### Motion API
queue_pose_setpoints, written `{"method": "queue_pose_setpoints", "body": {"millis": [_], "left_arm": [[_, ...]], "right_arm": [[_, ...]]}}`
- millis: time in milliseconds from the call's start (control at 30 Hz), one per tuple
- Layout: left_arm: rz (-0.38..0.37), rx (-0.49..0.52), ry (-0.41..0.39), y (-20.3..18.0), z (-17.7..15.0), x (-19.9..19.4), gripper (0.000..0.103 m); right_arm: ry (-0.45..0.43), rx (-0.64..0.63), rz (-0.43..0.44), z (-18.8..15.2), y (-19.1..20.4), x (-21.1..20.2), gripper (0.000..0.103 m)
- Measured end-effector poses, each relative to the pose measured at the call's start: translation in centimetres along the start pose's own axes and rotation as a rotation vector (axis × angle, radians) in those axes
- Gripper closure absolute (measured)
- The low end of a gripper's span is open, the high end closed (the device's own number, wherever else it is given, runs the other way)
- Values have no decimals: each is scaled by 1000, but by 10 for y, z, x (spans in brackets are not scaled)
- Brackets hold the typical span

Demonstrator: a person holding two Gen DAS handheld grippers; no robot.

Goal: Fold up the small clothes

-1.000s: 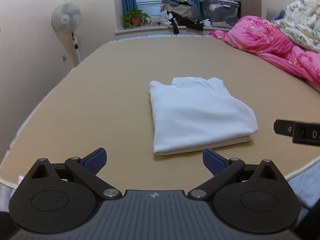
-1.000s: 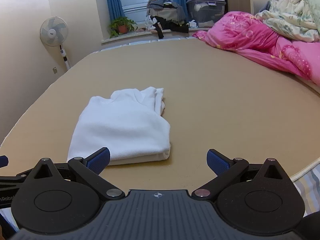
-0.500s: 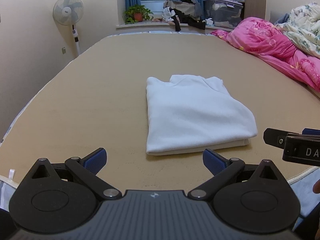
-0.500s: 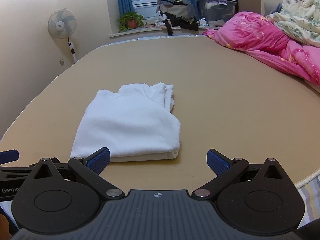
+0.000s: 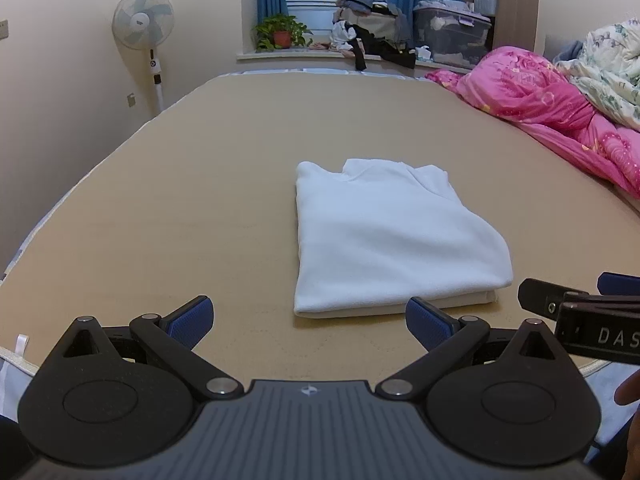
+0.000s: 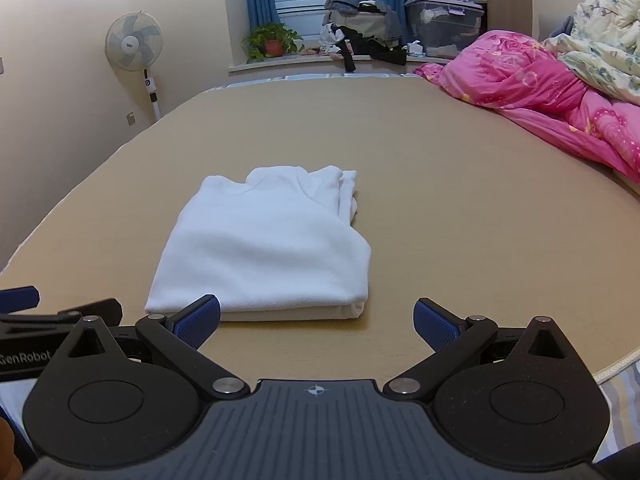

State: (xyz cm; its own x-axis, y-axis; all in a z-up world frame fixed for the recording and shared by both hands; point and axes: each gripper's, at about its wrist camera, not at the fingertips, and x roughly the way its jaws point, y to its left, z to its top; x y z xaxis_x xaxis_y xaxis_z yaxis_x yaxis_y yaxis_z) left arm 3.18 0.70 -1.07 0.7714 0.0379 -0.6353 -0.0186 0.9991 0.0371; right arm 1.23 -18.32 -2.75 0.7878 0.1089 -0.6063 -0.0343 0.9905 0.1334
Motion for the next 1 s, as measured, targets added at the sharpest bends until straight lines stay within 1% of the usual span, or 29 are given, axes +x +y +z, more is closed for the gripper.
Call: {"method": "queue_pose_setpoints", "body": {"millis": [533,1000], "left_arm": [[-9,16,-2,3,1,0,1],[-20,14,-6,7,0,1,1]], "right_arm": [[6,-40,-5,-3,8,0,1],[9,-38,-10,-3,7,-1,1]]}}
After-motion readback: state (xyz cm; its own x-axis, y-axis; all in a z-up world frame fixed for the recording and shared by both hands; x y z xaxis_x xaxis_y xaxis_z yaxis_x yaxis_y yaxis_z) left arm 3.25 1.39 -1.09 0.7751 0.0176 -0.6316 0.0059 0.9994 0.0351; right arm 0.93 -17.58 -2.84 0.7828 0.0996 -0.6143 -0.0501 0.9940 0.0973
